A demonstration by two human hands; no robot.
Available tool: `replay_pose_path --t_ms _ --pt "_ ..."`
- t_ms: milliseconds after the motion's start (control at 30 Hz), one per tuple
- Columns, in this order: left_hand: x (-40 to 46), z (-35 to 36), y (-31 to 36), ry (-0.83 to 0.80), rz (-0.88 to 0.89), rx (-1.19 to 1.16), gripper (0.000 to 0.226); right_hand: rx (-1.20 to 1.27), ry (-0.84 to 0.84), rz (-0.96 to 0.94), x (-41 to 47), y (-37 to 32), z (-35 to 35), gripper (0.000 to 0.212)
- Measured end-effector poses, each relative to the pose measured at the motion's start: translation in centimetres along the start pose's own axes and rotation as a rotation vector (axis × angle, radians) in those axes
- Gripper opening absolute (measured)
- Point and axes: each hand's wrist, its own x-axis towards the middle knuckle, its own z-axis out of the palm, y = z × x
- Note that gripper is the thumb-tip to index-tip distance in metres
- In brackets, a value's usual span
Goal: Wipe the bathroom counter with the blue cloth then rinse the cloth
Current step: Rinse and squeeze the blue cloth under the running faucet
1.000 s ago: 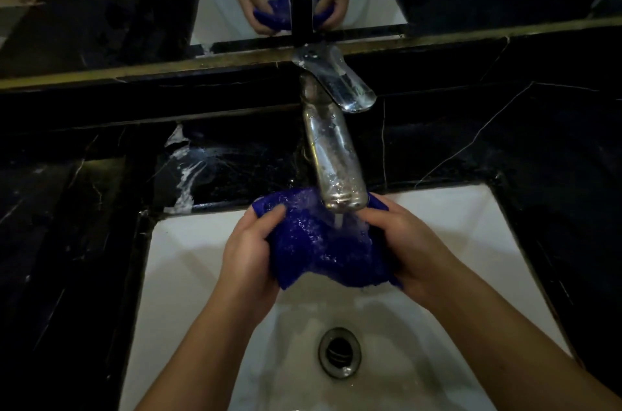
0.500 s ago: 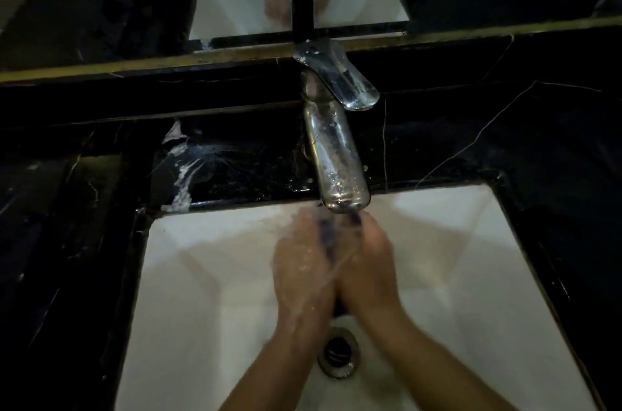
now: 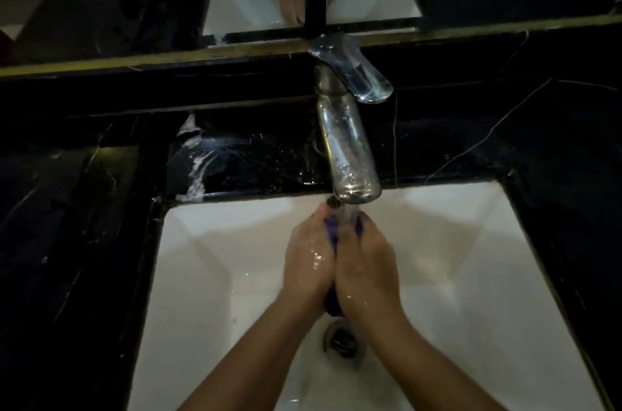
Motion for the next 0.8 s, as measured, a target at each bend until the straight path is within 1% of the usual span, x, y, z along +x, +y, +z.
replay_pose_path --t_ms 33,67,100,133,200,267,333,400,467,500,533,567,633,667,733,800 --pt "-0.1 0.1 0.3 0.01 0.043 0.051 0.027 -0.008 -0.017 0.004 0.4 0.2 -0.1 0.031" --pt "-0.2 0.2 0.3 0.027 0.057 0.063 0.031 0.012 -0.058 0.039 0.9 0.6 -0.1 0.034" --pt "-0.4 0.1 0.7 0.045 0.035 0.012 0.04 0.057 -0.107 0.068 1.1 0.7 0.0 0.035" --pt "-0.4 0.0 0.9 0.04 -0.025 -0.06 0.047 0.091 -0.115 0.095 0.9 0.6 0.1 0.035" --pt "-0.1 -0.3 1.4 -0.016 -0.168 -0.209 0.046 0.089 -0.046 0.106 0.4 0.3 0.5 0.036" --pt "0.0 -0.9 1.7 -0.041 -0.263 -0.347 0.043 0.077 -0.009 0.021 -0.3 -0.1 0.7 0.034" --pt "0.0 -1.7 1.9 -0.022 -0.299 -0.413 0.045 0.076 -0.024 -0.092 -0.4 -0.6 0.1 0.033" --pt "-0.7 -2.4 1.8 0.105 -0.275 -0.44 0.05 0.083 -0.025 -0.148 0.3 -1.0 -1.4 0.029" --pt "-0.8 -2.5 1.7 0.255 -0.205 -0.382 0.05 0.057 0.022 -0.214 0.9 -1.1 -2.3 0.028" --pt "-0.6 -2.5 1.6 0.299 -0.199 -0.376 0.049 0.039 0.043 -0.224 1.2 -1.0 -2.3 0.027" --pt "-0.2 -2.3 1.5 0.318 -0.24 -0.397 0.046 0.051 0.06 -0.2 1.4 -0.9 -2.0 0.026" --pt "0.2 -2.1 1.5 0.305 -0.318 -0.477 0.042 0.099 0.07 -0.145 1.8 -0.8 -1.8 0.025" --pt "0.8 -2.0 1.9 0.211 -0.48 -0.729 0.032 0.238 0.058 -0.006 2.5 -0.8 -1.9 0.025" --pt "0.9 -2.1 1.8 0.167 -0.504 -0.823 0.029 0.264 0.044 0.019 2.8 -0.9 -2.1 0.026" --pt "1.1 -2.7 1.3 0.089 -0.453 -0.801 0.032 0.229 -0.014 -0.002 3.1 -1.1 -3.0 0.029" --pt "1.0 -3.1 0.8 0.082 -0.381 -0.702 0.032 0.189 -0.068 -0.041 3.1 -1.2 -3.7 0.032"
